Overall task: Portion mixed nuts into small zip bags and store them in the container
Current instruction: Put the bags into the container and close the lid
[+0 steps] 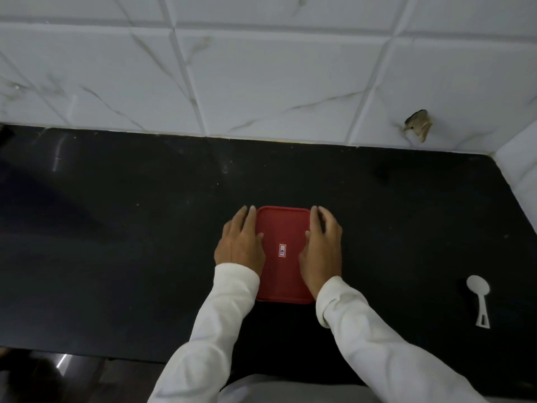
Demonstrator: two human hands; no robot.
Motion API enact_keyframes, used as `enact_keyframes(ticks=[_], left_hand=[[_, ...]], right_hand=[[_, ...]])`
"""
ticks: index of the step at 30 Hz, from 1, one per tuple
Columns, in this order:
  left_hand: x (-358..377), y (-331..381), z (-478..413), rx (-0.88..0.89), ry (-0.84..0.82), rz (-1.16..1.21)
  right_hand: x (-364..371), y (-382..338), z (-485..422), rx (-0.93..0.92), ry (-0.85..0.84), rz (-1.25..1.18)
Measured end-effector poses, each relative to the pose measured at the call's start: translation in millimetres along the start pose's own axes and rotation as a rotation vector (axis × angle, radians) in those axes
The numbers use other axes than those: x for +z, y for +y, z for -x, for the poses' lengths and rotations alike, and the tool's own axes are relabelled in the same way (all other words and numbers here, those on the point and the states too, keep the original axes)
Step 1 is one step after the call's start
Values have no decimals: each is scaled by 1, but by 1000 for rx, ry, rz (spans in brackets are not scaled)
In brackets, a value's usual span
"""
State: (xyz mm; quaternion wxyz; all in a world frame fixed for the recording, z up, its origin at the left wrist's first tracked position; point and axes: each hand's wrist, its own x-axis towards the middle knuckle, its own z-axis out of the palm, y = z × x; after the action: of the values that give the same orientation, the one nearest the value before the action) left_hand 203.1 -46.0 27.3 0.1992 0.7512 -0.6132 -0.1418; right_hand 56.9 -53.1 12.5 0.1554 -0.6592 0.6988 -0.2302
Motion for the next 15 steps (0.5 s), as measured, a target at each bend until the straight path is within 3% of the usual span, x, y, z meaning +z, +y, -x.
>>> enact_keyframes(ticks=[5, 15], left_hand=[[22, 5, -25, 230, -235, -144], [41, 2, -32, 297, -210, -283]], right_hand=[[6, -8, -4, -22, -187, 48], [11, -4, -5, -87, -195, 201]])
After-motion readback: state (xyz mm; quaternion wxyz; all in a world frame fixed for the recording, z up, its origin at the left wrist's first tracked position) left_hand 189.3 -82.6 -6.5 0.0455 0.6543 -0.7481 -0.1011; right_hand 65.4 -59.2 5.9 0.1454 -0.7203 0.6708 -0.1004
